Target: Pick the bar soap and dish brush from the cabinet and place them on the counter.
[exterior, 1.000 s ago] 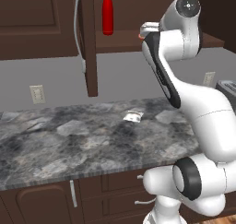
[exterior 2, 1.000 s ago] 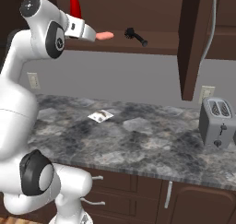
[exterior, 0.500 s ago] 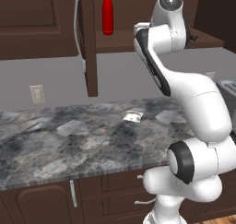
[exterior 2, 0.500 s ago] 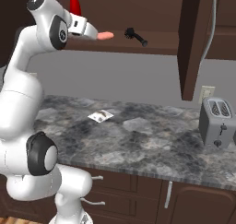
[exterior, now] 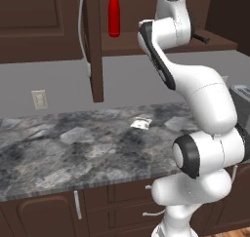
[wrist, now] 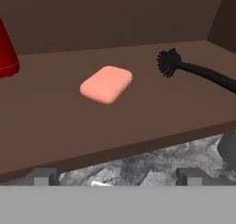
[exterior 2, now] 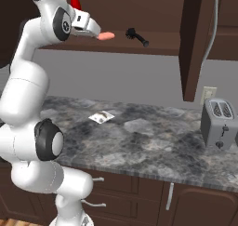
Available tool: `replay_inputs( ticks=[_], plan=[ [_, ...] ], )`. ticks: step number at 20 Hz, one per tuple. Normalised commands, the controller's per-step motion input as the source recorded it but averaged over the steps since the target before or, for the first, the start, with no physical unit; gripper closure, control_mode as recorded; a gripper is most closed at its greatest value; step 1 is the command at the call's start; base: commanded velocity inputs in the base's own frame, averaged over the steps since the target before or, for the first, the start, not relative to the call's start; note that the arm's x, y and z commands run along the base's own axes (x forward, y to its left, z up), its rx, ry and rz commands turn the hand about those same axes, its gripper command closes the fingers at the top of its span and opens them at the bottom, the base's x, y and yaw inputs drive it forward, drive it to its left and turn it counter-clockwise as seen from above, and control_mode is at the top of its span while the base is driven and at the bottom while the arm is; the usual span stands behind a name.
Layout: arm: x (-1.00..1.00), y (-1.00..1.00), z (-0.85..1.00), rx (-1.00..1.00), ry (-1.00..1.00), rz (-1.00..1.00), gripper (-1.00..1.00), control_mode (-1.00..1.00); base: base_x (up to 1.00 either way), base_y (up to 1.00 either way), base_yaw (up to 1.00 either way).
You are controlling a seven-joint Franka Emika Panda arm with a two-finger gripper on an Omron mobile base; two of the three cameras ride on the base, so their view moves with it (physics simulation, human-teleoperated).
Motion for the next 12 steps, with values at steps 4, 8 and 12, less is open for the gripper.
replay_inputs(
  ticks=[4, 8, 12],
  plan=[
    [0.24, -0.06, -0.14, 0.0, 0.0, 0.0, -1.0, -1.0, 0.0, 0.0, 0.0],
    [0.26, -0.05, -0.18, 0.0, 0.0, 0.0, -1.0, -1.0, 0.0, 0.0, 0.0],
    [0.29, 0.0, -0.12, 0.0, 0.0, 0.0, -1.0, -1.0, 0.0, 0.0, 0.0]
  ],
)
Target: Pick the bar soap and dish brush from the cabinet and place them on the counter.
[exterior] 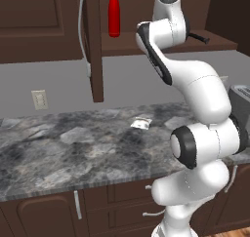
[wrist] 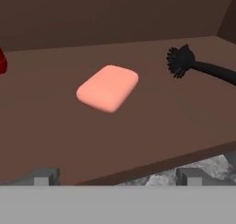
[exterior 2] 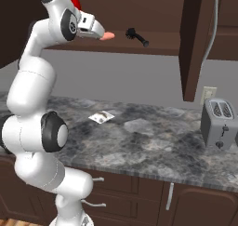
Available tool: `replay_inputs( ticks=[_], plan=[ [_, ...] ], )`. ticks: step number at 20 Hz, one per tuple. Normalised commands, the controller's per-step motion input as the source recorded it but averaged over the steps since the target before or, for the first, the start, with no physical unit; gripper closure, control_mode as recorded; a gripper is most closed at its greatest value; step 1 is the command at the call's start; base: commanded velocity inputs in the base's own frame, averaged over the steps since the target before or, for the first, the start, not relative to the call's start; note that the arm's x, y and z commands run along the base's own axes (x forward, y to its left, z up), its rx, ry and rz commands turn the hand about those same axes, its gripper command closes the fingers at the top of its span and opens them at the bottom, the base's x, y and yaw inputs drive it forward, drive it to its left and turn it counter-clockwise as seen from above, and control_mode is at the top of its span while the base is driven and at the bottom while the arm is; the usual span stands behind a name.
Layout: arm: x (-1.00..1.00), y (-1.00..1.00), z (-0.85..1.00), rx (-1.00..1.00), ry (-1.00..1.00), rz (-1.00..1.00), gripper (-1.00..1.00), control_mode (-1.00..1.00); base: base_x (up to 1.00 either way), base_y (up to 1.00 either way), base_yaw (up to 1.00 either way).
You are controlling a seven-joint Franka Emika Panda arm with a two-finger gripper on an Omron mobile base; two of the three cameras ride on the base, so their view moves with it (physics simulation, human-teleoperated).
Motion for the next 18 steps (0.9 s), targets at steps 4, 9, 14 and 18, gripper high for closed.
replay_inputs(
  ticks=[4, 9, 14, 18],
  plan=[
    [0.32, -0.02, -0.04, 0.0, 0.0, -0.04, -1.0, -1.0, 0.0, 0.0, 0.0],
    [0.29, -0.06, -0.03, 0.0, 0.0, -0.05, -1.0, -1.0, 0.0, 0.0, 0.0],
    [0.29, -0.05, -0.02, 0.0, 0.0, -0.05, -1.0, -1.0, 0.0, 0.0, 0.0],
    [0.27, -0.05, -0.03, 0.0, 0.0, -0.05, -1.0, -1.0, 0.0, 0.0, 0.0]
  ],
)
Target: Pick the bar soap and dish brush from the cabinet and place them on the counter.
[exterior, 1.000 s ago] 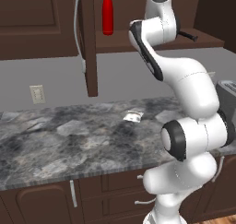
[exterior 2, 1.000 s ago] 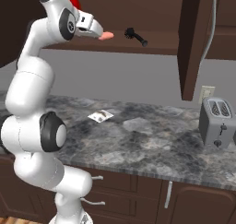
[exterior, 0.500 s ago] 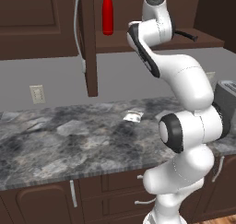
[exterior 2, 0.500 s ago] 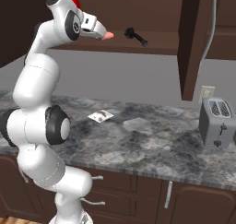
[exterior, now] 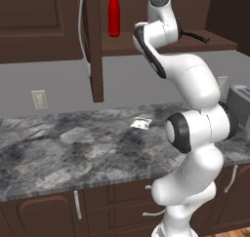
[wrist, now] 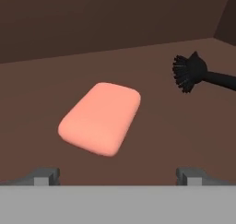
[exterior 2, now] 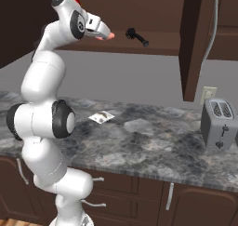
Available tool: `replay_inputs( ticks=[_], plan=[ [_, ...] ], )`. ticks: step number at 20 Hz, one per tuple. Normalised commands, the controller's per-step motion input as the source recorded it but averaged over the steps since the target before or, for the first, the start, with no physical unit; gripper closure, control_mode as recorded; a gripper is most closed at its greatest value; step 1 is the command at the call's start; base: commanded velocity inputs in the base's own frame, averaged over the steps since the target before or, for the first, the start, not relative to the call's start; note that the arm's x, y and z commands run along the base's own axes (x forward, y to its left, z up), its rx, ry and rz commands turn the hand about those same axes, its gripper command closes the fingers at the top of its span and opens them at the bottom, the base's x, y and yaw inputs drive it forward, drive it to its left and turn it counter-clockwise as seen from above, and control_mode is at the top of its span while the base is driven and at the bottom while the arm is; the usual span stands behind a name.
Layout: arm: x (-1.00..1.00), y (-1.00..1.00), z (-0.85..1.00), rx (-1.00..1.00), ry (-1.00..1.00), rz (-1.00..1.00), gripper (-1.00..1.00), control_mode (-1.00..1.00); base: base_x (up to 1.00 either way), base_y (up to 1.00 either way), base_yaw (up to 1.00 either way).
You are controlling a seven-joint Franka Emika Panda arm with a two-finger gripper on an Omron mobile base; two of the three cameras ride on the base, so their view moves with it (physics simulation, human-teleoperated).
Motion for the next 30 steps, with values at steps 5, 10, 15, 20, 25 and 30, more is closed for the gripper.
replay_inputs(
  ticks=[5, 10, 15, 20, 25, 30],
  plan=[
    [0.25, -0.03, -0.04, 0.0, 0.0, -0.04, -1.0, -1.0, 0.0, 0.0, 0.0],
    [0.26, -0.03, -0.05, 0.0, 0.0, -0.04, -1.0, -1.0, 0.0, 0.0, 0.0],
    [0.25, -0.02, -0.04, 0.0, 0.0, -0.04, -1.0, -1.0, 0.0, 0.0, 0.0],
    [0.14, 0.0, -0.05, 0.0, 0.0, -0.03, -1.0, -1.0, 0.0, 0.0, 0.0],
    [0.08, 0.0, -0.08, 0.0, 0.0, -0.02, -1.0, -1.0, 0.0, 0.0, 0.0],
    [0.06, 0.0, -0.06, 0.0, 0.0, -0.02, 1.0, -1.0, 0.0, 0.0, 0.0]
  ],
)
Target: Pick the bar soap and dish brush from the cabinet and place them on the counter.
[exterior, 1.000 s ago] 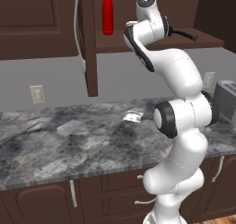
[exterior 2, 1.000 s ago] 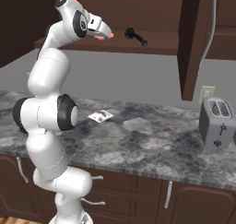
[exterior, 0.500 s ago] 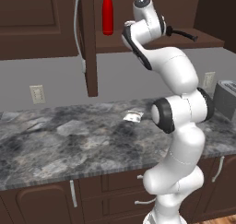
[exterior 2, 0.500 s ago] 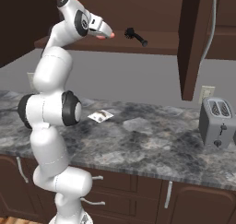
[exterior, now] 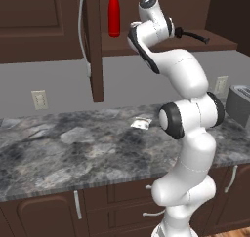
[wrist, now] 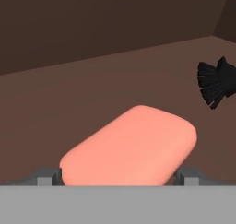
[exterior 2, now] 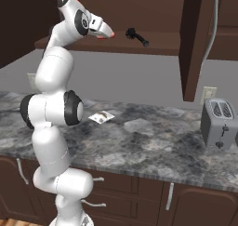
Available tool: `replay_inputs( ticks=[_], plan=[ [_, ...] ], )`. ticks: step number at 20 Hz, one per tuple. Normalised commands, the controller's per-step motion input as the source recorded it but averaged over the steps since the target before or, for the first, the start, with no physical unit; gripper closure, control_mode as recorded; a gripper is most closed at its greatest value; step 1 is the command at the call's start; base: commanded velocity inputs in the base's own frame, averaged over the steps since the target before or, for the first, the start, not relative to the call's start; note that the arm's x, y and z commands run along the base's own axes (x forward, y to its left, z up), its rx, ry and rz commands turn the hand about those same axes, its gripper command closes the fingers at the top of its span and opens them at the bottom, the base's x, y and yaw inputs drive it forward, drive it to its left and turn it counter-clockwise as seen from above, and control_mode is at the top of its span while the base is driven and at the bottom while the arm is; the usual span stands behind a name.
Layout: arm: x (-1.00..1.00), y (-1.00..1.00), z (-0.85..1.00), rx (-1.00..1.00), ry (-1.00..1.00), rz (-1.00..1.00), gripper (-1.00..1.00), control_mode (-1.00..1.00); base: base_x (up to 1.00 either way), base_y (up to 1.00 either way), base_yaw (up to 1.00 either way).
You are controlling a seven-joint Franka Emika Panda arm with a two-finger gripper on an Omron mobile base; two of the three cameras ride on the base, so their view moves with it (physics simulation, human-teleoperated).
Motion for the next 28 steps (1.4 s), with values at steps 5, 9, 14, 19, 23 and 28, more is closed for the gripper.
replay_inputs(
  ticks=[5, 9, 14, 19, 23, 28],
  plan=[
    [0.03, 0.0, 0.0, 0.0, 0.0, 0.0, 1.0, -1.0, 0.0, 0.0, 0.0],
    [-0.19, 0.0, 0.11, 0.0, -0.04, 0.0, 1.0, -1.0, 0.0, 0.0, 0.0],
    [-0.36, 0.0, 0.16, 0.0, -0.09, 0.0, 1.0, -1.0, 0.0, 0.0, 0.0],
    [-0.35, -0.02, 0.02, 0.0, -0.09, 0.0, 1.0, -1.0, 0.0, 0.0, 0.0],
    [-0.33, -0.04, 0.01, 0.0, -0.11, 0.0, 1.0, -1.0, 0.0, 0.0, 0.0],
    [-0.45, -0.07, 0.04, 0.0, -0.09, 0.0, 1.0, -1.0, 0.0, 0.0, 0.0]
  ],
)
